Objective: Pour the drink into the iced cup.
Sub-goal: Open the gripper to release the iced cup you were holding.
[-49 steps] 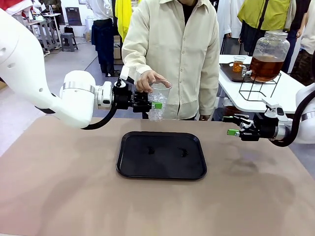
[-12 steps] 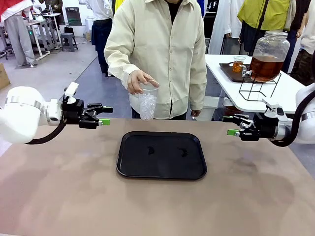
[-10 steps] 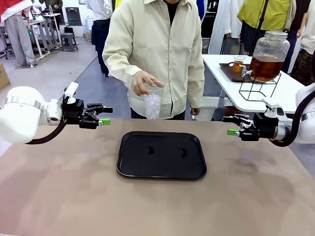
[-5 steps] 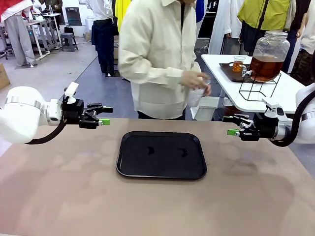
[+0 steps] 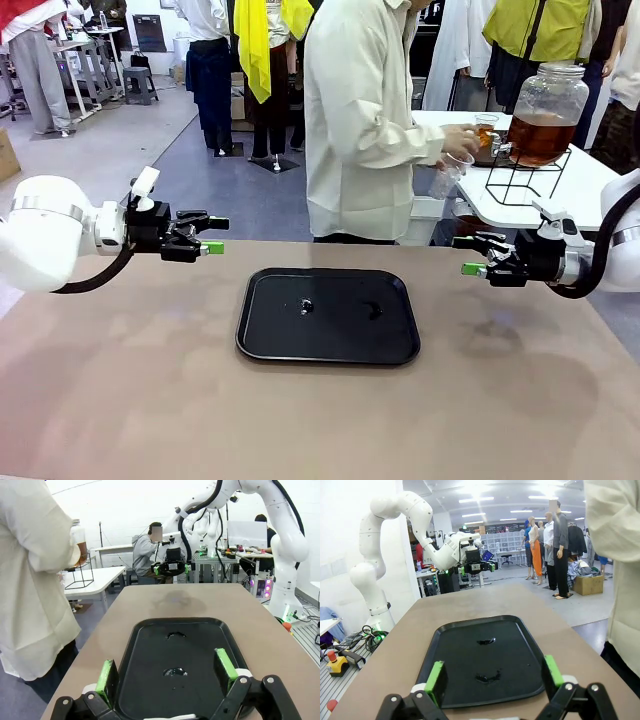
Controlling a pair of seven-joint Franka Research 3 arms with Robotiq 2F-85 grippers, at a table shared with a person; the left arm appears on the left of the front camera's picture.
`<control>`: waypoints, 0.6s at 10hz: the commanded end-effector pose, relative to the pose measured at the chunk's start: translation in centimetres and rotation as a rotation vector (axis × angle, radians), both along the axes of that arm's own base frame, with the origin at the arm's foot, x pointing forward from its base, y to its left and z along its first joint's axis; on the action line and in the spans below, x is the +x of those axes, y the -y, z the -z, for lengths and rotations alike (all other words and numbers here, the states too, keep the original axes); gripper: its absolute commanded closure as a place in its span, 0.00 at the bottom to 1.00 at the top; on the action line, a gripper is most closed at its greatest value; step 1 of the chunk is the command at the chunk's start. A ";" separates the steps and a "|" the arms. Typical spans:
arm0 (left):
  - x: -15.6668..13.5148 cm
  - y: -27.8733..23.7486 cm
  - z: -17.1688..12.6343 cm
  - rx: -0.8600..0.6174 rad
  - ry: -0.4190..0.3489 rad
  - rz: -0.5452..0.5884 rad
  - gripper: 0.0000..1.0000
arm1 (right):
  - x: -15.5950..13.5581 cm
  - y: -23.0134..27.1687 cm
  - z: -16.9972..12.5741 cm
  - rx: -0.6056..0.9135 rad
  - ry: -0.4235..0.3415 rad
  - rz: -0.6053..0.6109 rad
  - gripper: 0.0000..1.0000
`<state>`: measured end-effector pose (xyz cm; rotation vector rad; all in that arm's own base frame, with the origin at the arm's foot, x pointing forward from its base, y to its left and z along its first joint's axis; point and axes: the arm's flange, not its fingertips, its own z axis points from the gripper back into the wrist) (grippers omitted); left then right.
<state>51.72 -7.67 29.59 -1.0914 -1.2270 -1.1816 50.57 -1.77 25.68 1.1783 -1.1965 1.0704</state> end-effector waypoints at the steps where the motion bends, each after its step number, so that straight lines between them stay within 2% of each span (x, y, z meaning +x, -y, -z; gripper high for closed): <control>1: -0.1 0.1 -0.4 0.001 0.007 0.000 0.00 | 0.1 -0.2 -0.4 -0.003 -0.002 -0.002 0.00; 6: -0.1 0.1 -0.4 0.001 0.007 0.000 0.00 | 0.1 -0.2 -0.4 -0.003 -0.002 -0.002 0.00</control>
